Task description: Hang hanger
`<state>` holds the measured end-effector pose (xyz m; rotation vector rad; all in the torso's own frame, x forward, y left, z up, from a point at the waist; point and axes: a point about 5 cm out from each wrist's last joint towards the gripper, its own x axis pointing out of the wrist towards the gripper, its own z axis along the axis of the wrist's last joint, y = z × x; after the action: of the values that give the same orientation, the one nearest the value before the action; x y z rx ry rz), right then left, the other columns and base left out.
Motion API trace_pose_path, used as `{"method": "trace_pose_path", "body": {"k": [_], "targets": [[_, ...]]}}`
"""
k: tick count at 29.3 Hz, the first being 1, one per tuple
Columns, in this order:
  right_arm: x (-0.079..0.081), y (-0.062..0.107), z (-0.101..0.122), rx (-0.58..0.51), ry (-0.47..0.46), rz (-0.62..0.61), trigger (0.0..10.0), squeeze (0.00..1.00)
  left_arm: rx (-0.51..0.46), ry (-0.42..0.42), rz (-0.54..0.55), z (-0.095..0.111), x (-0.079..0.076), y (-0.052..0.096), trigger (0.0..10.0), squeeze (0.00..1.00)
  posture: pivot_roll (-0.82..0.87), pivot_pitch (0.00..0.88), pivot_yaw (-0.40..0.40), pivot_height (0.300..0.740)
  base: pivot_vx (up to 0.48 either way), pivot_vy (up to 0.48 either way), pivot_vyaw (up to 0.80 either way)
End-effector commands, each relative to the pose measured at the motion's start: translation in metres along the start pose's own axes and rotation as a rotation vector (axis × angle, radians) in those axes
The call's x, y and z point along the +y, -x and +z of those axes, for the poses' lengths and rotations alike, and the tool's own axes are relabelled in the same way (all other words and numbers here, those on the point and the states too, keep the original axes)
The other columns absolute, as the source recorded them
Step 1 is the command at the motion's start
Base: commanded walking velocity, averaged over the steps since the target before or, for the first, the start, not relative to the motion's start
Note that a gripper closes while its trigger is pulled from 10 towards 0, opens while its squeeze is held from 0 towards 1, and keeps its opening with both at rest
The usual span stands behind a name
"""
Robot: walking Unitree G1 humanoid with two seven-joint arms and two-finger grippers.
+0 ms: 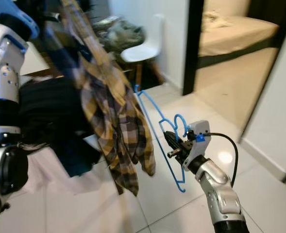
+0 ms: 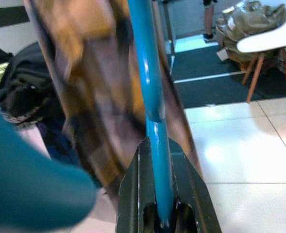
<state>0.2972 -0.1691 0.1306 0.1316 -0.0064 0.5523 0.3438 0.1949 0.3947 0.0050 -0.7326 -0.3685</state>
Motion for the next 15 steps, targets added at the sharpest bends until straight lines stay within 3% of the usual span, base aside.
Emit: {"method": "trace_pose_path", "body": {"k": [1, 2, 3, 4, 5, 6, 7, 9, 11, 14, 15], "targets": [[0.002, -0.001, 0.001, -0.013, -0.019, 0.012, 10.0, 0.0, 0.034, 0.085, -0.194, -0.006, -0.022, 0.015, 10.0, 0.0, -0.14, 0.0, 0.036, 0.74, 0.0, 0.0, 0.65], [0.002, -0.001, 0.0, -0.012, -0.031, 0.019, 10.0, 0.0, 0.058, 0.201, -0.303, -0.009, -0.033, 0.035, 10.0, 0.0, -0.13, 0.0, 0.03, 0.74, 0.0, 0.0, 0.65], [0.002, -0.002, 0.0, -0.012, -0.038, 0.022, 10.0, 0.0, 0.049, 0.273, -0.333, -0.006, -0.035, 0.04, 10.0, 0.0, -0.13, 0.0, 0.029, 0.74, 0.0, 0.0, 0.65], [0.002, -0.002, 0.0, -0.012, -0.038, 0.022, 10.0, 0.0, 0.049, 0.273, -0.333, -0.006, -0.035, 0.04, 10.0, 0.0, -0.13, 0.0, 0.029, 0.74, 0.0, 0.0, 0.65], [0.002, -0.002, 0.0, -0.013, -0.044, 0.024, 10.0, 0.0, 0.047, 0.333, -0.377, -0.003, -0.04, 0.045, 10.0, 0.0, -0.13, 0.0, 0.028, 0.74, 0.0, 0.0, 0.65], [0.002, -0.002, 0.0, -0.013, -0.044, 0.024, 10.0, 0.0, 0.047, 0.333, -0.377, -0.003, -0.04, 0.045, 10.0, 0.0, -0.13, 0.0, 0.028, 0.74, 0.0, 0.0, 0.65], [0.002, -0.002, 0.0, -0.014, -0.051, 0.026, 10.0, 0.0, 0.061, 0.364, -0.481, 0.0, -0.051, 0.056, 10.0, 0.0, -0.12, 0.0, 0.027, 0.74, 0.0, 0.0, 0.64], [0.002, -0.002, 0.0, -0.014, -0.051, 0.026, 10.0, 0.0, 0.061, 0.364, -0.481, 0.0, -0.051, 0.056, 10.0, 0.0, -0.12, 0.0, 0.027, 0.74, 0.0, 0.0, 0.64], [0.002, -0.002, 0.001, -0.019, -0.07, 0.032, 10.0, 0.0, 0.169, 0.399, -0.681, -0.01, -0.079, 0.086, 10.0, 0.0, -0.12, 0.0, 0.028, 0.74, 0.0, 0.0, 0.64], [0.002, -0.002, 0.001, -0.022, -0.077, 0.034, 10.0, 0.0, 0.219, 0.417, -0.713, -0.017, -0.087, 0.096, 10.0, 0.0, -0.12, 0.0, 0.028, 0.74, 0.0, 0.0, 0.48], [0.001, -0.002, 0.002, -0.024, -0.088, 0.032, 10.0, 0.0, 0.273, 0.438, -0.661, -0.032, -0.09, 0.102, 10.0, 0.0, -0.11, 0.0, 0.028, 0.74, 0.0, 0.0, 0.0]]}}
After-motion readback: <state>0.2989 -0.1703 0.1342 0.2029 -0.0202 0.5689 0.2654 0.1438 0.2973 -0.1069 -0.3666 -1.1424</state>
